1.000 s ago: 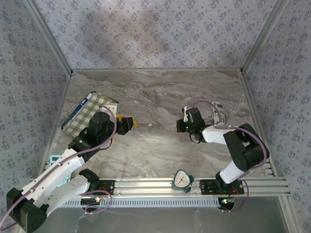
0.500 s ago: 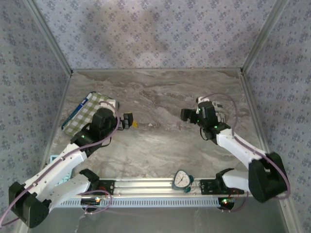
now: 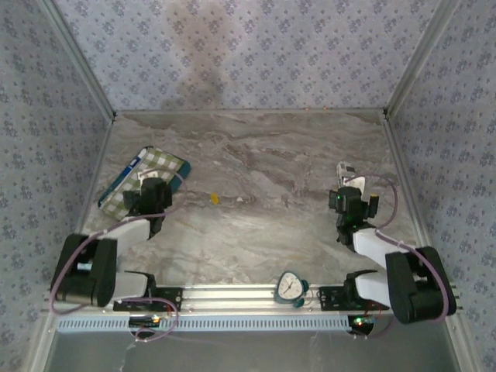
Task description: Remove the keys from the keyring
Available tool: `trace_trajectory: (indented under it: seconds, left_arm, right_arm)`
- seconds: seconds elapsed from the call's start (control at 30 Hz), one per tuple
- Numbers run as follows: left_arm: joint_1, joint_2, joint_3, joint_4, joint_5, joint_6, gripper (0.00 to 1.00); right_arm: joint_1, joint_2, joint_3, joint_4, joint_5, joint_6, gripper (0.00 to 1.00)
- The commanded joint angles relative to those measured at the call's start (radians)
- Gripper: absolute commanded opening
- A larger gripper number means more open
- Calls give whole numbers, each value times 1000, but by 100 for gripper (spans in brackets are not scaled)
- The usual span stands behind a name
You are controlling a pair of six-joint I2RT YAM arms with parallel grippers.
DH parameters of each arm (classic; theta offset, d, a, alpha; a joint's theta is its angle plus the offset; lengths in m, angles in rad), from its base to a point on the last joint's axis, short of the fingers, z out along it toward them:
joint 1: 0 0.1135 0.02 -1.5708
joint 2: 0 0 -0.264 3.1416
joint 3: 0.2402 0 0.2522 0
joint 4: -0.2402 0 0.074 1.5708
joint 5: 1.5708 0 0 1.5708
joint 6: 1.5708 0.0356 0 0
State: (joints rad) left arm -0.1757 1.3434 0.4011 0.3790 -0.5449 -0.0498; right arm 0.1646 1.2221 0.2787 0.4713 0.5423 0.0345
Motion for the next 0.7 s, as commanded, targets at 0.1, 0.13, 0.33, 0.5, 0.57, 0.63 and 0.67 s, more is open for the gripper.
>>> trace_trajectory:
  seconds: [0.1, 0.13, 0.33, 0.5, 0.57, 0.63, 0.67]
  left_arm:
    - [61, 151, -76, 604, 217, 94, 99]
    - [95, 128, -75, 541, 283, 63, 99]
    - [136, 215, -28, 559, 276, 17, 99]
    - [113, 193, -25, 510, 229, 17, 99]
    - [113, 198, -26, 526, 226, 22, 99]
    - [113, 198, -27, 527, 226, 21, 99]
    - [113, 196, -26, 522, 227, 20, 99]
  right_arm:
    - [-132, 220, -13, 492, -406, -99, 100]
    - [-128, 327, -2, 584, -433, -123, 100]
    - [-179, 303, 107, 347, -493, -74, 100]
    - [-190, 304, 116, 336, -520, -67, 100]
    - [-203, 304, 117, 335, -539, -62, 100]
    - [-197, 304, 110, 347, -524, -65, 100]
    - [-195, 303, 111, 348, -521, -66, 100]
